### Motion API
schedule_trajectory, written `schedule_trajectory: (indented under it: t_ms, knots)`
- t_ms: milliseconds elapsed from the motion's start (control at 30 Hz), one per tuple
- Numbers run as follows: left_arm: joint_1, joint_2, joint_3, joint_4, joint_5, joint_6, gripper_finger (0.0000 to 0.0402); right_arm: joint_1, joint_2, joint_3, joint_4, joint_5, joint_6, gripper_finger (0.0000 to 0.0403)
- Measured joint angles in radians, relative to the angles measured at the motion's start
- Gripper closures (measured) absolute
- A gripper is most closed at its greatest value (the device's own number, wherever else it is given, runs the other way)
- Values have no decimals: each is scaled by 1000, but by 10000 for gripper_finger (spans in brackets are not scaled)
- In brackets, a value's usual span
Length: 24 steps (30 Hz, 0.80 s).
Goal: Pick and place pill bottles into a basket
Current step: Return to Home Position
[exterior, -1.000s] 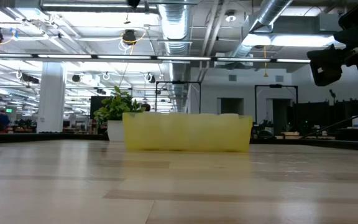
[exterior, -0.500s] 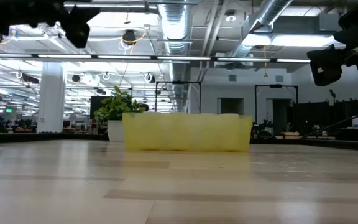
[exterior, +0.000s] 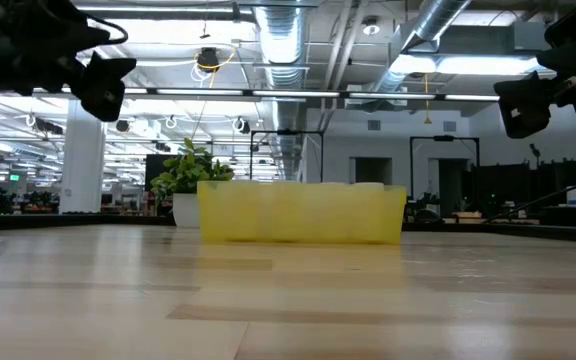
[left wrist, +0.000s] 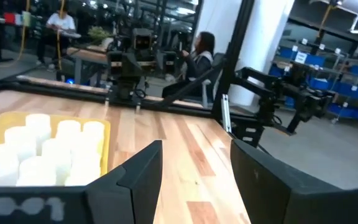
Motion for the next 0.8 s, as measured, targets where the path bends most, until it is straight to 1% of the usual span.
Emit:
schedule_trajectory:
  t_ms: [167, 267, 400, 567, 800]
  knots:
    - [-12, 1, -4, -23, -58, 24, 225, 0, 0, 0, 0, 0, 0, 177]
    - [-12, 1, -4, -89, -66, 43, 225, 0, 0, 0, 0, 0, 0, 177]
    - [-12, 1, -4, -156, -114, 34, 225, 0, 0, 0, 0, 0, 0, 177]
    - [-11, 1, -5, -211, -103, 24, 225, 0, 0, 0, 0, 0, 0, 177]
    - [-11, 0, -5, -209, -114, 61, 225, 0, 0, 0, 0, 0, 0, 177]
